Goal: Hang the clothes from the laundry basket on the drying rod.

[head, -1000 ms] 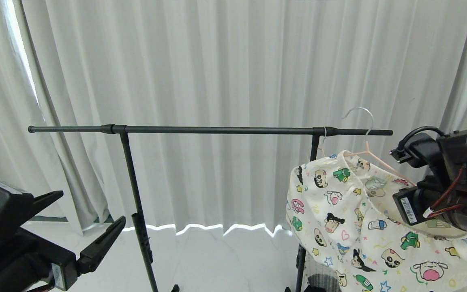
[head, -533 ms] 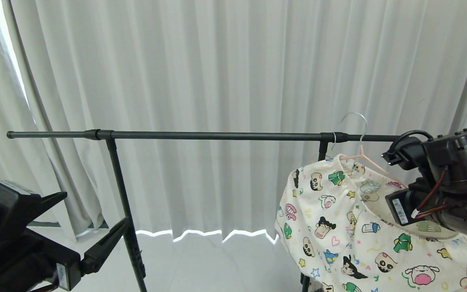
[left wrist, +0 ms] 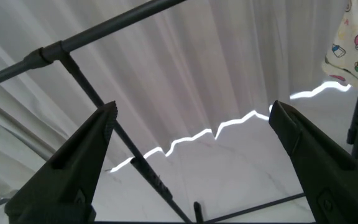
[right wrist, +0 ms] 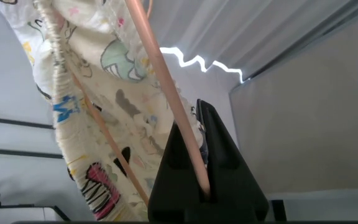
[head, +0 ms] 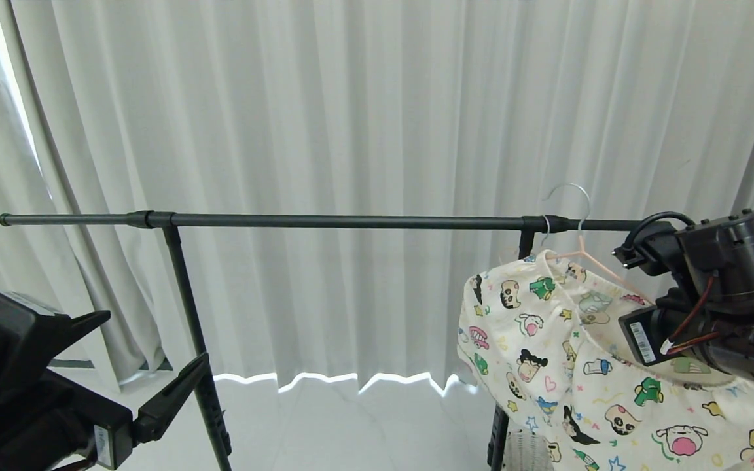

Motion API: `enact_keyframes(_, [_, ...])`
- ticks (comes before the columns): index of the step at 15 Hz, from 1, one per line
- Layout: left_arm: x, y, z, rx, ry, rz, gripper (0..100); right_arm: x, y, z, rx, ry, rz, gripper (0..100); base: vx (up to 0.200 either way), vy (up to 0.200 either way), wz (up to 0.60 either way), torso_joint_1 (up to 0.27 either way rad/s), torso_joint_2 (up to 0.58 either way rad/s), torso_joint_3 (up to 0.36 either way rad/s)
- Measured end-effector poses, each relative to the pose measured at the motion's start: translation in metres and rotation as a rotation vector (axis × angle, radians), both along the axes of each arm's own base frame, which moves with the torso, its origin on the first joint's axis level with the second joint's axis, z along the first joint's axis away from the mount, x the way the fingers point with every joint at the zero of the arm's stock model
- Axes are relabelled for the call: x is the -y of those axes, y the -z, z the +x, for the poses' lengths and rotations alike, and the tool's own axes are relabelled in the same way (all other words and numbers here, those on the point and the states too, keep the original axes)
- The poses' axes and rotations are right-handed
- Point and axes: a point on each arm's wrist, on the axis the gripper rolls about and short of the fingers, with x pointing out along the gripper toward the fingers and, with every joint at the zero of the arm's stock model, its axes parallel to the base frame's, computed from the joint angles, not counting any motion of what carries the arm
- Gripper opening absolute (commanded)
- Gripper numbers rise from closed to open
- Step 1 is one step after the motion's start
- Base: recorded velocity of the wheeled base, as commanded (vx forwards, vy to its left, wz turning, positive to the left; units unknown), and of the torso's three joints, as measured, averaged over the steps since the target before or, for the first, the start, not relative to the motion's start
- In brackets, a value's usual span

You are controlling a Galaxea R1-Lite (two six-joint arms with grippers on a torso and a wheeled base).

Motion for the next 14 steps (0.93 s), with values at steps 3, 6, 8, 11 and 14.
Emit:
enact_keyframes(3, [0.0001,-0.0003,0.0002,0.001,0.000,0.000,100,-0.0004,-0.0002,-0.0006,0.000,-0.002,-0.001,0,0.000,0.200,0.00,0.001,0.00,0.005])
enact_keyframes(6, [0.0000,-0.0005,0.0001,0.002,-0.001,-0.001,100,-0.0006,-0.0007,-0.0007,0.003,-0.003,0.001,0,0.000,0.200,0.00,-0.002,0.01,0.004])
enact_keyframes(8, [0.0001,-0.0004,0.0001,0.005,0.004,0.020,100,-0.0005,-0.0010,-0.0009,0.004,-0.002,0.002,0,0.000,0.100,0.00,0.004,0.00,0.001])
enact_keyframes(11, [0.0003,0.0002,-0.0011,0.010,0.019,0.042,100,0.0000,-0.0008,-0.0003,0.026,0.052,-0.015,0,0.000,0.000,0.00,0.000,0.00,0.000])
enact_keyframes(14, [0.0014,-0.0009,-0.0022,0.015,0.032,0.039,100,-0.0019,-0.0001,0.0004,0.032,0.058,-0.005,0,0.067,0.000,0.00,0.001,0.00,0.001])
